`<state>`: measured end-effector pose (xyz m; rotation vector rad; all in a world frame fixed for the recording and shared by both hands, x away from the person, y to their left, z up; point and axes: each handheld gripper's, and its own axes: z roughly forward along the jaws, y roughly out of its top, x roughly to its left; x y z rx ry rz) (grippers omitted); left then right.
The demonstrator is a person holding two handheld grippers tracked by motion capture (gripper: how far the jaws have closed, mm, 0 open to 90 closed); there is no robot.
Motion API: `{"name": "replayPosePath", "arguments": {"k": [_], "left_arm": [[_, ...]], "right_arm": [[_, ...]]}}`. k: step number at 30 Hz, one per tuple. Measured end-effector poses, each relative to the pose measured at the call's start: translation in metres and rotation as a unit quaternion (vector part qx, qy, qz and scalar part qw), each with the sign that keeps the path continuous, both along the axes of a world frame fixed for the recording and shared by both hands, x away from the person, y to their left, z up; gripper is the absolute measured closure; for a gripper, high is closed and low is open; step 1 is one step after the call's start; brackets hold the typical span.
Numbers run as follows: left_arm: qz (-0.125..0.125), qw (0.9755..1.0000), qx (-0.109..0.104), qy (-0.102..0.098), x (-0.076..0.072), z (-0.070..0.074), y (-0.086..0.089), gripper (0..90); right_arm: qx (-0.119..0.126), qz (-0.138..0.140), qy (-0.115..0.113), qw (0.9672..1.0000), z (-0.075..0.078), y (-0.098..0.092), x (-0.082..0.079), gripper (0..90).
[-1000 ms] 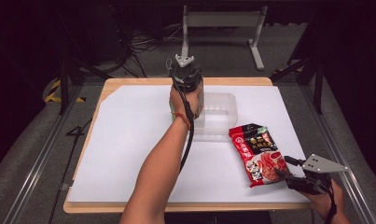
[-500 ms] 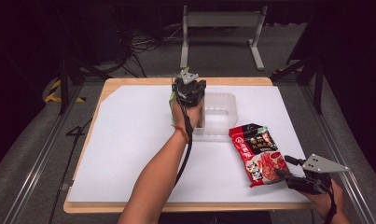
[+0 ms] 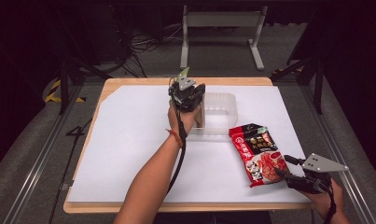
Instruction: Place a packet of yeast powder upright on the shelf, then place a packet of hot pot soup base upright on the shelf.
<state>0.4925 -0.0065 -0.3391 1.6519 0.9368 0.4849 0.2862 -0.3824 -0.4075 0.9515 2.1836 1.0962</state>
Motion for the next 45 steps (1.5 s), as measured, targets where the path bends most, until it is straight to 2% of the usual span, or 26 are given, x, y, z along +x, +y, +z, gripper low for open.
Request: {"name": "replayPosePath", "arguments": {"k": [4, 8, 12, 16, 21, 26, 30, 34, 35, 36, 37, 41, 45], "left_arm": [[-0.009, 0.9998, 0.012, -0.011, -0.004, -0.001, 0.000, 84.3], [-0.014, 0.9997, 0.014, -0.012, -0.005, -0.002, 0.002, 84.3], [-0.019, 0.9993, 0.029, -0.015, -0.005, 0.000, 0.004, 84.2], [-0.025, 0.9989, 0.034, -0.017, -0.004, 0.000, 0.006, 84.0], [-0.032, 0.9988, 0.031, -0.019, -0.004, -0.002, 0.005, 84.0], [-0.037, 0.9978, 0.048, -0.028, -0.006, 0.000, 0.001, 83.9], [-0.039, 0.9979, 0.043, -0.027, -0.006, -0.001, 0.001, 83.9], [-0.036, 0.9977, 0.049, -0.029, -0.007, 0.000, 0.004, 83.3], [-0.035, 0.9971, 0.060, -0.032, -0.009, 0.001, 0.004, 83.2], [-0.035, 0.9971, 0.060, -0.032, -0.009, 0.001, 0.004, 82.2], [-0.038, 0.9963, 0.067, -0.040, -0.011, 0.004, 0.007, 81.9], [-0.055, 0.9941, 0.069, -0.063, -0.018, 0.010, 0.014, 81.1], [-0.062, 0.9914, 0.085, -0.077, -0.028, 0.013, 0.023, 77.6]], "right_arm": [[-0.002, 0.001, -0.001, 1.0000, 0.000, 0.000, 0.000, 40.7], [0.001, 0.001, 0.000, 1.0000, 0.000, 0.000, 0.001, 41.8], [-0.003, 0.001, 0.001, 1.0000, 0.000, 0.001, 0.002, 42.1], [-0.001, 0.001, 0.000, 1.0000, 0.001, 0.002, 0.003, 43.4], [-0.004, 0.001, 0.000, 1.0000, 0.000, 0.002, 0.002, 43.4], [-0.001, -0.004, -0.002, 1.0000, 0.001, 0.000, 0.002, 43.5], [-0.003, -0.005, -0.001, 1.0000, 0.001, 0.000, 0.001, 43.6], [0.001, -0.004, -0.001, 1.0000, 0.001, 0.000, 0.001, 44.1], [0.001, -0.003, -0.001, 1.0000, 0.001, 0.000, 0.001, 44.3], [0.001, -0.003, -0.001, 1.0000, 0.001, 0.000, 0.001, 44.3], [0.000, -0.003, -0.002, 1.0000, 0.001, -0.001, 0.001, 44.3], [0.007, -0.004, -0.001, 1.0000, 0.001, -0.003, 0.003, 45.3], [0.008, -0.005, 0.001, 1.0000, 0.001, -0.004, 0.004, 47.2]]}}
